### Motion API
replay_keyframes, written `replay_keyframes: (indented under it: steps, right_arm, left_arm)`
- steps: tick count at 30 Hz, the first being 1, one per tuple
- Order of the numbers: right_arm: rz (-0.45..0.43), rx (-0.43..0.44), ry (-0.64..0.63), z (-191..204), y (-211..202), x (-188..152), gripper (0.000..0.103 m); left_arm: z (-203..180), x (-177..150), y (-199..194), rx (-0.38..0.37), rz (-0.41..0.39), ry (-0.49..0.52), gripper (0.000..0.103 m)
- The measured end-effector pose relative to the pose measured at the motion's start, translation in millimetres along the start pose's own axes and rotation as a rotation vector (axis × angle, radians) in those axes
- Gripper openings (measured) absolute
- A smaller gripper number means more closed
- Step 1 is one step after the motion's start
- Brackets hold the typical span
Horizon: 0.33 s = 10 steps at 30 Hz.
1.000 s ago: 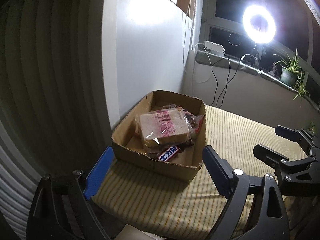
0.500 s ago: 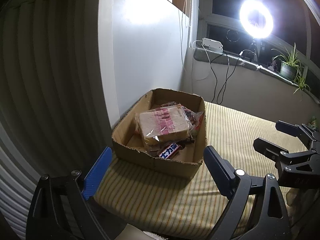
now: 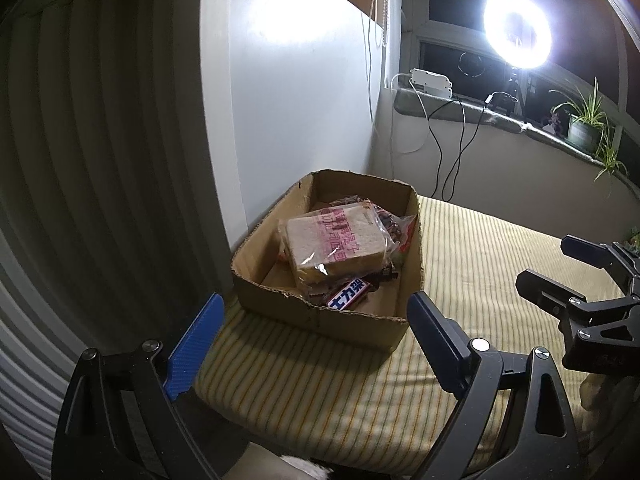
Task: Organize snacks
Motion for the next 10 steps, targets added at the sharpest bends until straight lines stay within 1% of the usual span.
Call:
replay_keyframes:
  steps: [10]
  right_arm:
    - [0.011, -0.007, 0.000, -1.1, 0.9, -5.1, 0.100]
  left_arm:
    - [2.7, -1.7, 1.6, -0.011, -0.004, -0.008, 0.093]
Point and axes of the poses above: each gripper's, at about its wrist camera, not at the fingertips, and y roughly the way its jaws point, z to its left, x to its top, the point moved 9 cm from there along y, roughly the way its jaws point, and after that the axes turned 9 degrees about x, right-handed, at the moved point
